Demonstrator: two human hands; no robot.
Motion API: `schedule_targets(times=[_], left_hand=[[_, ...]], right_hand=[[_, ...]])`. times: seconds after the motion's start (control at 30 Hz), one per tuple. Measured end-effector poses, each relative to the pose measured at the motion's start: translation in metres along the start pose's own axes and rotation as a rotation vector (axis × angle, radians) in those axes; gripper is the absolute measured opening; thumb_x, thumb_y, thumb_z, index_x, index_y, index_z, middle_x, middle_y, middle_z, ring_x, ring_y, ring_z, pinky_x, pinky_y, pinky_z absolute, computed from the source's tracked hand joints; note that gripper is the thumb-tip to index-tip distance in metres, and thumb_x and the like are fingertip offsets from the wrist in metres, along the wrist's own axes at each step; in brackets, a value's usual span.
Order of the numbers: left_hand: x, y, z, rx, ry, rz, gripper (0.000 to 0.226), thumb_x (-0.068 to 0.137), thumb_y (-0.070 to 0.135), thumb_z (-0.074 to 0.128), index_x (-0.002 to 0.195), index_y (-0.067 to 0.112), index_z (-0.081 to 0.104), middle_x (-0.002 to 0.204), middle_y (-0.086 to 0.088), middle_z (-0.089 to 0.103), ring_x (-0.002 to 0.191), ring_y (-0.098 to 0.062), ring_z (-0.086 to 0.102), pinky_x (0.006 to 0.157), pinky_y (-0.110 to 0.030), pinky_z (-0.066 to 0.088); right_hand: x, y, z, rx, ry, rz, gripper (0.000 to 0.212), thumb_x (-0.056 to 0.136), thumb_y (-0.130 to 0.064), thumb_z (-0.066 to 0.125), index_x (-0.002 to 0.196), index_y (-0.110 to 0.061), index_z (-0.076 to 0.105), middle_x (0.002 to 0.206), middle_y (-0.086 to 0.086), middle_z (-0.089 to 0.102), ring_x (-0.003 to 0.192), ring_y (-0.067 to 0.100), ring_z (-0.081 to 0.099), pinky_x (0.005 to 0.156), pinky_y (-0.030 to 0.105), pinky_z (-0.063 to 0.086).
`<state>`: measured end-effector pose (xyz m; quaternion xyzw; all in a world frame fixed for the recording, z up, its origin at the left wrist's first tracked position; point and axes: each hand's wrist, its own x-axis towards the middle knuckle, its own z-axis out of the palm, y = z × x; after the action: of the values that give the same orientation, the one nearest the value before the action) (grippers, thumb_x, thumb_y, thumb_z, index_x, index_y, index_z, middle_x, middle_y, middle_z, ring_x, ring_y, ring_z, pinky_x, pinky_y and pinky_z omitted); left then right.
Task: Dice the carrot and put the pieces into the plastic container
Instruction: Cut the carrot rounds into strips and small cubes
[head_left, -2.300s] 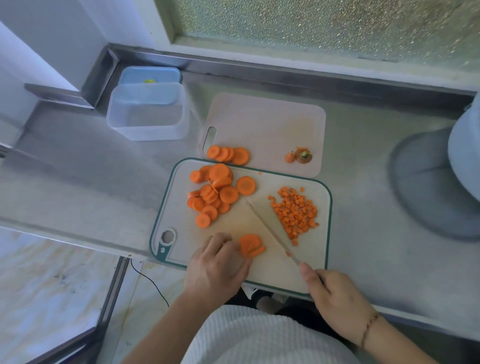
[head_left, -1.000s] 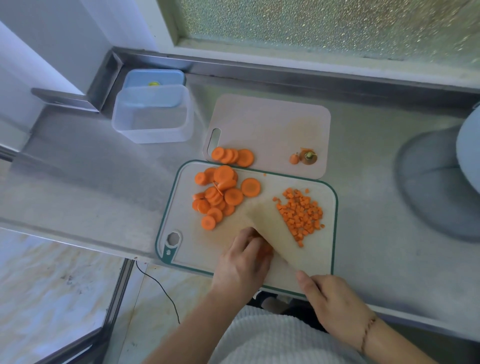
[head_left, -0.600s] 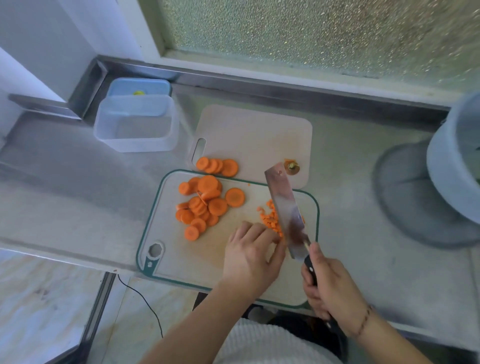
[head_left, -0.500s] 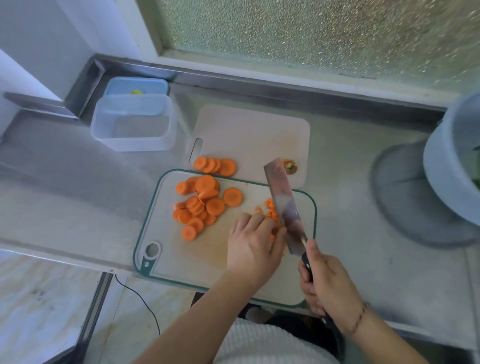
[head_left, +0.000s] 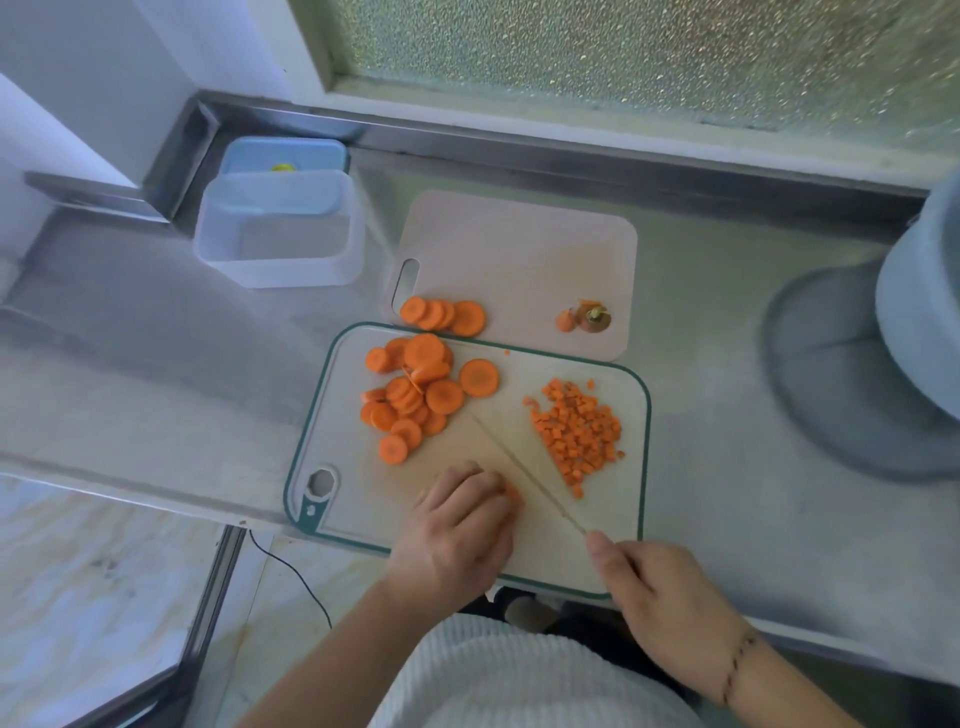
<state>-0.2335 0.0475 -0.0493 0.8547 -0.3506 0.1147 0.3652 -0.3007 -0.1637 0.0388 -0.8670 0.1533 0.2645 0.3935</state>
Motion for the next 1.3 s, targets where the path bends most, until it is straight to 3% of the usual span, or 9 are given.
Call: schedule_targets(times=[0.33,0.57,0.73,0.97,1.07,1.2,1.3], left_hand=[[-0.006,-0.004,0.009,-0.014,-0.020,-0.022,0.009,0.090,0.006,0.076,0.098,0.002,0.078,0.108,-0.008,0.072,0.110,-0.030,0.065,0.092,-0.038,0.055],[-0.010,-0.008,0.012,-0.014,0.006,-0.009,0.008,0.091,0.005,0.073,0.097,0.001,0.077,0.104,-0.008,0.072,0.106,-0.032,0.067,0.089,-0.037,0.055],[-0.012,-0.008,0.012,-0.020,0.007,-0.009,0.009,0.092,0.006,0.073,0.098,0.001,0.077,0.104,-0.008,0.072,0.107,-0.031,0.067,0.087,-0.037,0.057],[-0.012,-0.009,0.011,-0.026,-0.002,-0.021,0.007,0.090,0.007,0.076,0.094,0.002,0.077,0.104,-0.008,0.071,0.105,-0.030,0.066,0.086,-0.038,0.056],[-0.014,-0.010,0.012,-0.004,-0.011,-0.011,0.004,0.090,0.005,0.075,0.091,0.002,0.076,0.099,-0.010,0.071,0.097,-0.033,0.066,0.083,-0.039,0.055],[-0.015,-0.009,0.013,-0.009,0.005,-0.017,0.003,0.090,0.005,0.075,0.090,0.003,0.077,0.099,-0.008,0.072,0.098,-0.032,0.068,0.084,-0.038,0.055],[-0.015,-0.009,0.012,-0.018,0.003,-0.014,0.001,0.089,0.004,0.076,0.089,0.003,0.077,0.099,-0.007,0.072,0.098,-0.030,0.068,0.085,-0.035,0.055]], right_hand=[[0.002,0.005,0.021,-0.116,-0.019,-0.051,0.064,0.080,-0.073,0.019,0.053,-0.020,0.043,0.048,-0.001,0.050,0.049,0.012,0.052,0.048,0.022,0.035],[-0.011,0.002,0.015,-0.119,-0.043,-0.042,0.066,0.082,-0.069,0.019,0.058,-0.017,0.050,0.052,0.000,0.053,0.058,0.006,0.056,0.051,0.020,0.040],[-0.010,-0.002,0.018,-0.183,-0.065,-0.001,0.066,0.083,-0.068,0.014,0.061,-0.017,0.050,0.057,0.001,0.055,0.056,0.013,0.055,0.057,0.026,0.044],[0.009,-0.011,0.027,-0.136,-0.009,-0.031,0.068,0.077,-0.077,0.009,0.055,-0.022,0.043,0.049,-0.004,0.047,0.049,0.009,0.048,0.055,0.030,0.043],[-0.004,0.000,0.018,-0.103,-0.010,-0.013,0.066,0.078,-0.074,0.015,0.052,-0.019,0.041,0.044,-0.002,0.044,0.046,0.010,0.045,0.048,0.021,0.035],[-0.019,0.006,0.014,-0.080,-0.052,0.006,0.064,0.080,-0.071,0.021,0.050,-0.017,0.038,0.046,-0.007,0.048,0.048,0.010,0.044,0.048,0.018,0.031],[-0.015,0.005,0.015,-0.101,-0.087,0.036,0.063,0.080,-0.071,0.018,0.053,-0.017,0.036,0.045,-0.001,0.039,0.046,0.011,0.039,0.049,0.021,0.033]])
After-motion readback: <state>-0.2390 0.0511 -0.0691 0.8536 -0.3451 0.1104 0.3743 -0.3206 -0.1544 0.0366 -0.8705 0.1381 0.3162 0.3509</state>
